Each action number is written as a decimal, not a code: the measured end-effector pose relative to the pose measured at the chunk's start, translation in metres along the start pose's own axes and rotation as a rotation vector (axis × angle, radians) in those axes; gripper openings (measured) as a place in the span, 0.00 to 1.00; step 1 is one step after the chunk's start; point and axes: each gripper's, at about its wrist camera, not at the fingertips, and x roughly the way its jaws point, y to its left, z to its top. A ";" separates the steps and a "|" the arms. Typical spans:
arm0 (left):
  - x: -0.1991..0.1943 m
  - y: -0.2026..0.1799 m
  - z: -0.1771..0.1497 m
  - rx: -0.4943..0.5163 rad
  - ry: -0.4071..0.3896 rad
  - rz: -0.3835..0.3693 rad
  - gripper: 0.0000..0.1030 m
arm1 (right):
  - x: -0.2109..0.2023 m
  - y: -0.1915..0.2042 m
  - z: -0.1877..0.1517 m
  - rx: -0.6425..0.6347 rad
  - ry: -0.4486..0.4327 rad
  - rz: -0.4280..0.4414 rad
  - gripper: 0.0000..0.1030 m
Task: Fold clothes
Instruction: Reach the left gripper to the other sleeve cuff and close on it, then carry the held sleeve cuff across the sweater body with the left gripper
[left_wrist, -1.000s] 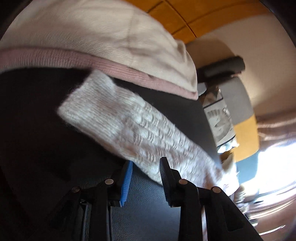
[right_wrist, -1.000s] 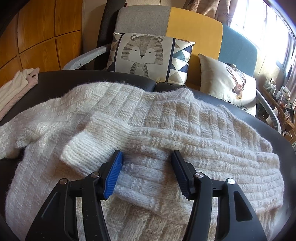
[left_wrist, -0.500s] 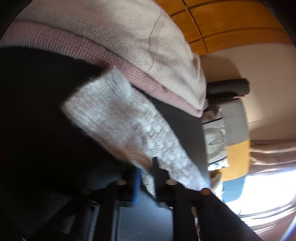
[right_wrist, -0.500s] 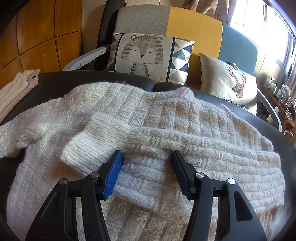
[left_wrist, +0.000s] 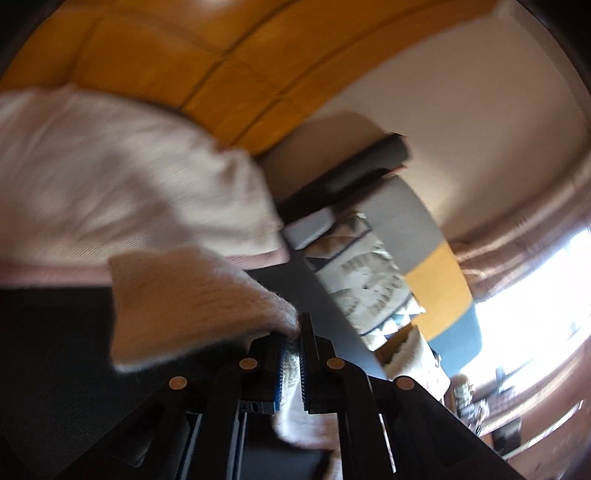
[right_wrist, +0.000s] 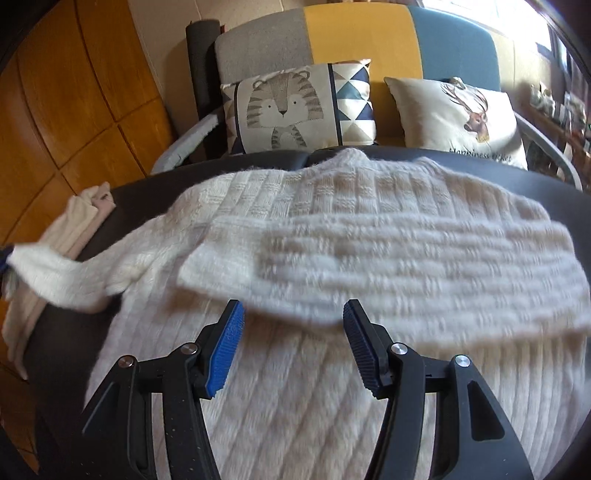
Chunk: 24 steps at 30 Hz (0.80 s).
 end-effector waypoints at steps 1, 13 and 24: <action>0.002 -0.015 0.002 0.039 -0.002 -0.018 0.06 | -0.005 -0.002 -0.004 0.013 -0.010 0.010 0.58; 0.032 -0.195 -0.040 0.452 0.110 -0.233 0.06 | -0.039 -0.031 -0.026 0.200 -0.044 0.131 0.58; 0.084 -0.280 -0.158 0.637 0.319 -0.295 0.06 | -0.066 -0.090 -0.048 0.333 -0.082 0.125 0.58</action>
